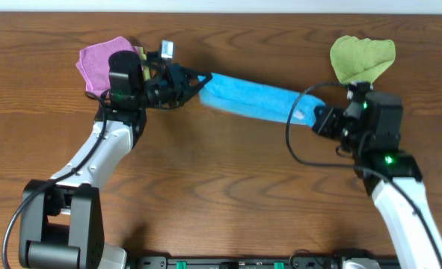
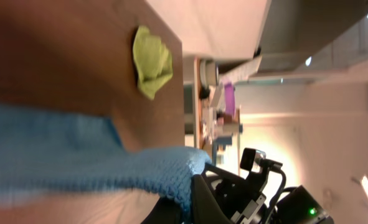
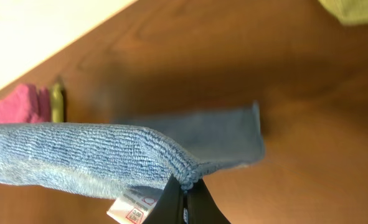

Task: Fold the cloth
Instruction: 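Lift the cloth with both grippers and stretch it toward the back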

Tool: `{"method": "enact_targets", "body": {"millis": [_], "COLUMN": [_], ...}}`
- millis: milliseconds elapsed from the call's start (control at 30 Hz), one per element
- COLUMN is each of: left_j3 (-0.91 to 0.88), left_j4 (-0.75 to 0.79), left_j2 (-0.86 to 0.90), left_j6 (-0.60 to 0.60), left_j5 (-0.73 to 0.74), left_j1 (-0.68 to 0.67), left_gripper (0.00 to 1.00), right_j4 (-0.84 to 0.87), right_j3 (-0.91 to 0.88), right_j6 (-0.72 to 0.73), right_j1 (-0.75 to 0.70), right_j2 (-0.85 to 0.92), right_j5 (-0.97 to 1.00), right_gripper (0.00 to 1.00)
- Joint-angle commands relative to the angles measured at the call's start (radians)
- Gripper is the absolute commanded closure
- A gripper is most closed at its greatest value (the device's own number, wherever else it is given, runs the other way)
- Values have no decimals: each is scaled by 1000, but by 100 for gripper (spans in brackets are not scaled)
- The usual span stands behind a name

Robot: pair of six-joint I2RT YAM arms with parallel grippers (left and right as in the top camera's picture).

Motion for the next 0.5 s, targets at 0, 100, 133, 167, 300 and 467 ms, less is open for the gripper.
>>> {"method": "enact_targets", "body": {"millis": [0,100,133,167,300,467], "left_j3": [63,109,129,155,303,452], "left_j4": [-9,-8,-8,-8,-8,-10], "left_j2": [14,52,67,83,183,276], "left_j6": [-8,-7,-6,-6,-6,6], "left_j5": [-79,-142,-152,-160,-155,-102], "left_j1": [6,15,17,19,23,34], "left_gripper": [94,94,94,94,94,94], "right_j4": [12,15,15,16,27,21], "right_j3": [87,214,240,274,407,536], "right_j6": [20,11,11,11,9,3], "right_j1": [-10,-10,-10,-10,-10,-10], "right_j2": [111,253,279,310,412,473], "right_j5": [0,0,0,0,0,1], "right_gripper": [99,99,99,99,99,99]}}
